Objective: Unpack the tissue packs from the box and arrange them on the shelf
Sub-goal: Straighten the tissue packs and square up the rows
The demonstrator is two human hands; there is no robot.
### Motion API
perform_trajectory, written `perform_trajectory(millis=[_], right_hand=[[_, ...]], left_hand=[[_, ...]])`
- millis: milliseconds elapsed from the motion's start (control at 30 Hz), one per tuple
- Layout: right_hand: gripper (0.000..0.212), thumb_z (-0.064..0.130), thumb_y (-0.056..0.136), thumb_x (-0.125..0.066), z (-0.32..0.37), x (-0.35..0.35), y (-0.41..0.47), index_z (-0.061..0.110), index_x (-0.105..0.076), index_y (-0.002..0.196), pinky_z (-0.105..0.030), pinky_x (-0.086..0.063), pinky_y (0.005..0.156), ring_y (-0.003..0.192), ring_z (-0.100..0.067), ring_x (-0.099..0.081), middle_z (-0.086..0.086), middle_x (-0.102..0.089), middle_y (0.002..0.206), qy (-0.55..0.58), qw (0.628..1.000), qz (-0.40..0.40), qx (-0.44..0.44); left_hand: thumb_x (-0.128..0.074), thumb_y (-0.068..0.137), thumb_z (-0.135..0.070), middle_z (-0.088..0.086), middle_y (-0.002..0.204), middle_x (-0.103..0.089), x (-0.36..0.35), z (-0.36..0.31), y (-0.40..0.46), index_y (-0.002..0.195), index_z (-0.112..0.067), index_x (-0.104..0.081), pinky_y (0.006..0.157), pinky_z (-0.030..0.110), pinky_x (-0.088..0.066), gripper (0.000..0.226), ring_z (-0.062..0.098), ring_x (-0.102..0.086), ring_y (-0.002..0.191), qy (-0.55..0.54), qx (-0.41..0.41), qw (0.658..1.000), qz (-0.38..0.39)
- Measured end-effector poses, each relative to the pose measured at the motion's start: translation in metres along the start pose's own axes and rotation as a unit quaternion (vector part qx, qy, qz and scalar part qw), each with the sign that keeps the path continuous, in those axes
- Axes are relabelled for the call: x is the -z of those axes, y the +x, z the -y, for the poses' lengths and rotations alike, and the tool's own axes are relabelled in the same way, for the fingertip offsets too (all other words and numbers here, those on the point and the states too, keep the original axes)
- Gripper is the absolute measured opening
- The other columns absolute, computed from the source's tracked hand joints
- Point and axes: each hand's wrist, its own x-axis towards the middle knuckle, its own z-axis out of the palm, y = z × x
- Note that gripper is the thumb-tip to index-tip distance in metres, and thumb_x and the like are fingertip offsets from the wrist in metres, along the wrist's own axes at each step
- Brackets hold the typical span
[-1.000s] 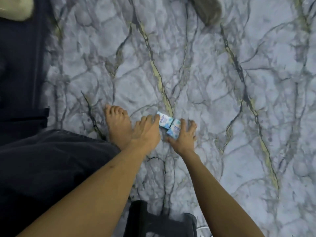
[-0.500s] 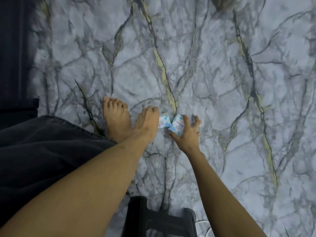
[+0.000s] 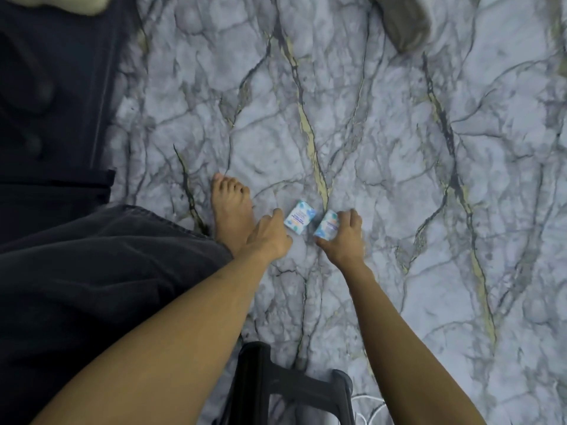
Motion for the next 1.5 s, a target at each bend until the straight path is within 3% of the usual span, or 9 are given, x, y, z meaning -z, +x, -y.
perform_trajectory(millis=[167,367,533,733,833,1033,1200,1333,1500], right_hand=[[0.085,0.035,0.076,-0.083,-0.003,-0.033,0.008,0.023,-0.037,0.146,-0.051,-0.052,0.093,0.154,-0.031,0.002,-0.007,0.005,0.166,0.023,1.0,-0.015,-0.012],[0.089,0.037,0.077,-0.083,-0.005,-0.024,0.004,0.023,-0.036,0.15,-0.042,-0.05,0.092,0.154,-0.029,-0.014,-0.002,0.005,0.169,0.051,0.999,0.003,0.0],[0.083,0.024,0.071,-0.091,0.0,0.018,0.002,0.007,-0.046,0.14,-0.035,-0.047,0.096,0.128,-0.029,-0.05,-0.013,-0.043,0.144,0.156,0.988,0.016,-0.003],[0.082,0.025,0.074,-0.09,0.042,0.082,-0.022,0.02,-0.047,0.144,-0.012,-0.054,0.076,0.108,-0.017,-0.064,-0.007,-0.052,0.129,0.317,0.948,0.029,0.006],[0.062,0.028,0.087,-0.077,0.084,0.121,-0.051,0.021,-0.051,0.143,-0.019,-0.055,0.08,0.109,-0.011,-0.067,0.001,-0.066,0.124,0.433,0.9,0.033,0.022],[0.033,0.005,0.099,-0.056,0.176,0.166,-0.117,0.02,-0.065,0.127,-0.04,-0.056,0.09,0.109,-0.026,-0.07,-0.007,-0.072,0.118,0.551,0.825,0.066,0.102],[0.025,0.006,0.093,-0.065,0.262,0.163,-0.203,0.008,-0.067,0.118,-0.045,-0.057,0.084,0.102,-0.034,-0.07,-0.017,-0.072,0.112,0.522,0.805,0.163,0.231],[0.026,0.013,0.091,-0.07,0.334,0.142,-0.288,0.008,-0.068,0.117,-0.046,-0.057,0.087,0.104,-0.037,-0.069,-0.015,-0.073,0.111,0.442,0.797,0.236,0.338],[0.024,0.011,0.091,-0.071,0.406,0.108,-0.39,0.015,-0.067,0.115,-0.032,-0.059,0.073,0.095,-0.025,-0.071,-0.006,-0.073,0.104,0.357,0.763,0.277,0.463]], left_hand=[[-0.067,0.094,-0.024,0.014,0.138,-0.051,-0.032,-0.021,0.042,0.142,-0.011,-0.04,0.093,0.043,-0.046,0.057,0.035,-0.051,0.126,-0.078,0.013,0.997,0.002],[-0.07,0.092,-0.017,0.014,0.133,-0.052,-0.039,-0.042,0.069,0.129,-0.011,-0.055,0.094,0.04,-0.047,0.041,0.033,-0.049,0.125,-0.118,0.085,0.987,-0.07],[-0.08,0.084,-0.024,0.013,0.125,-0.063,-0.021,-0.043,0.058,0.12,-0.011,-0.061,0.093,0.04,-0.053,0.043,0.031,-0.06,0.116,-0.172,0.06,0.983,-0.036],[-0.089,0.077,-0.024,0.009,0.11,-0.07,0.054,-0.044,0.021,0.115,-0.01,-0.069,0.081,0.029,-0.053,0.045,0.024,-0.067,0.104,-0.27,0.006,0.962,0.035],[-0.083,0.083,-0.015,0.012,0.108,-0.066,0.095,-0.04,-0.019,0.117,-0.006,-0.067,0.085,0.04,-0.061,0.039,0.028,-0.069,0.105,-0.341,-0.018,0.939,0.045],[-0.068,0.096,-0.01,0.016,0.116,-0.07,0.165,0.001,-0.14,0.123,-0.004,-0.066,0.065,0.022,-0.051,0.027,0.019,-0.062,0.09,-0.46,-0.076,0.883,-0.055],[-0.057,0.103,-0.025,0.008,0.109,-0.074,0.192,0.076,-0.265,0.119,-0.005,-0.07,0.074,0.025,-0.054,0.029,0.011,-0.068,0.085,-0.541,-0.094,0.825,-0.132],[-0.062,0.086,-0.071,-0.004,0.111,-0.071,0.191,0.151,-0.358,0.121,-0.01,-0.069,0.076,0.027,-0.05,0.07,0.006,-0.064,0.087,-0.549,-0.09,0.805,-0.209],[-0.048,0.1,-0.06,0.005,0.093,-0.072,0.169,0.231,-0.467,0.117,-0.008,-0.069,0.073,0.028,-0.048,0.059,0.012,-0.058,0.079,-0.608,-0.098,0.734,-0.287]])
